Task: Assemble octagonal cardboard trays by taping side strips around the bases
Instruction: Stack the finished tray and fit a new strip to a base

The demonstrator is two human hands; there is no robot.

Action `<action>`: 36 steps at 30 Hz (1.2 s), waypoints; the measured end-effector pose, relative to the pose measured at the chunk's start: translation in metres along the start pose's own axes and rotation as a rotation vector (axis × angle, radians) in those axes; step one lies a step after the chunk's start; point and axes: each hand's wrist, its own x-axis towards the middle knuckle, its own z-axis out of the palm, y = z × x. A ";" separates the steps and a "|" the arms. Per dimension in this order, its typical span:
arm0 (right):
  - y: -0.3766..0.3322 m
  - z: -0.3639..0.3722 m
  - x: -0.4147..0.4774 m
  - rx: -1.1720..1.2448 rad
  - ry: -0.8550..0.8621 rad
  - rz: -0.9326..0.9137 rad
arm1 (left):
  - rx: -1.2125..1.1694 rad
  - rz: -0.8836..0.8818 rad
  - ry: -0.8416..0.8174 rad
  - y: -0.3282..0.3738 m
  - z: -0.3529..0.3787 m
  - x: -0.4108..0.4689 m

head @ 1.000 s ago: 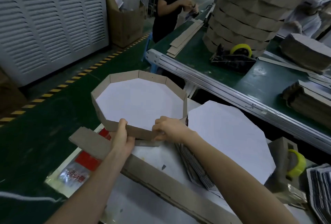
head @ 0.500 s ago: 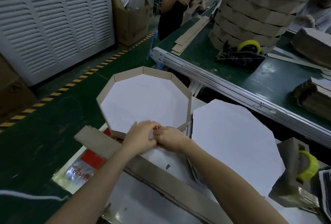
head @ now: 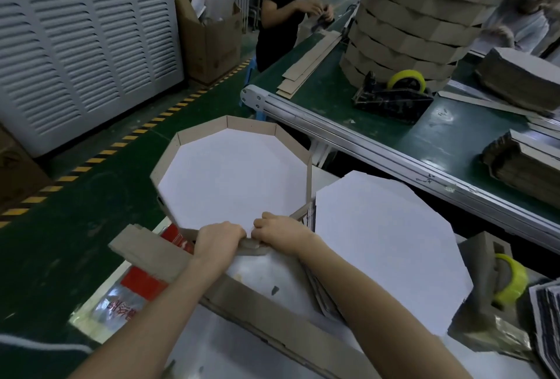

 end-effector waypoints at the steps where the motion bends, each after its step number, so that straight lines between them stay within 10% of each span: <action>1: -0.002 0.003 0.002 0.004 -0.029 0.011 | 0.000 -0.003 -0.009 0.000 0.003 0.000; 5: 0.001 0.000 -0.004 0.171 0.056 0.059 | -0.002 0.005 0.036 0.001 0.003 -0.001; 10: 0.014 0.002 -0.052 0.698 0.618 0.456 | -0.167 0.070 0.082 0.011 -0.019 0.001; 18: 0.005 0.063 -0.127 0.507 -0.099 0.890 | -0.705 0.102 0.120 0.028 -0.054 -0.014; 32: -0.012 0.000 -0.178 0.056 0.290 1.045 | -0.927 0.246 0.150 0.010 -0.075 -0.071; 36: -0.004 -0.061 -0.216 0.210 0.624 1.174 | -0.948 0.316 0.245 0.007 -0.103 -0.093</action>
